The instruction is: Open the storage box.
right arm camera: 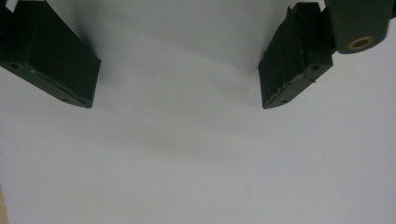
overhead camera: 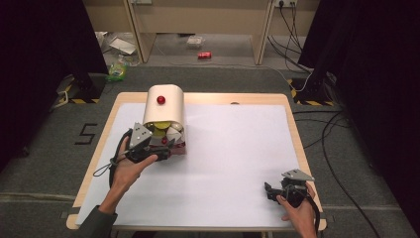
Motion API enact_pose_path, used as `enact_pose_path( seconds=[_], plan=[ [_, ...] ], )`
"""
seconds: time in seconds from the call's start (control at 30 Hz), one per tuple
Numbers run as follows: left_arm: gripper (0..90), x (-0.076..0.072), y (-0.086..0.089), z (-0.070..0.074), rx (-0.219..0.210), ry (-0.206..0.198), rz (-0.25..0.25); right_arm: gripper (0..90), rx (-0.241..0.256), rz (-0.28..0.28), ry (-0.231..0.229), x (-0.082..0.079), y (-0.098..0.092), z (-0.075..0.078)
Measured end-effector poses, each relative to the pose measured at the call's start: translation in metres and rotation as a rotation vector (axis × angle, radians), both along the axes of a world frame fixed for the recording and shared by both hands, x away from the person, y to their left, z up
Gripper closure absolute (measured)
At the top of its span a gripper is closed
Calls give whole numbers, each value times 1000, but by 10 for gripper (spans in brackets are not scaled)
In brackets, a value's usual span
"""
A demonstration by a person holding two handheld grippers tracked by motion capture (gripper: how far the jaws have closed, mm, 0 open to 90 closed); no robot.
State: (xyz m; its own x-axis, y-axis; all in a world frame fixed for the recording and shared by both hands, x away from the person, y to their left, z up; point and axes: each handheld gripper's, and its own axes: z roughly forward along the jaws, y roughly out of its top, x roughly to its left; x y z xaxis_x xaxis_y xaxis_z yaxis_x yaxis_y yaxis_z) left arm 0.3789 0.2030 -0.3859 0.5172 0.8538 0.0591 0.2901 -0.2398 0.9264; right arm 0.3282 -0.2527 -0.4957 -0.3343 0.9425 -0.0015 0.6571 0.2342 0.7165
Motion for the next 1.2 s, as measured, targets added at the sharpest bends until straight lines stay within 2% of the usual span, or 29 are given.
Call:
enact_pose_path(
  seconds=[0.13, 0.43, 0.83, 1.2],
  plan=[
    [171, 1, 0, 2, 7, 17, -7, 129, 1, 0, 1, 0, 0, 0],
    [174, -5, -1, 3, 51, 21, -17, 128, 0, 0, 0, 0, 0, 0],
    [174, -17, -2, 3, 62, 34, -25, 129, 0, 0, 0, 0, 0, 0],
    [176, -32, -2, -1, 49, 18, -31, 128, 0, 0, 0, 0, 0, 0]
  ],
)
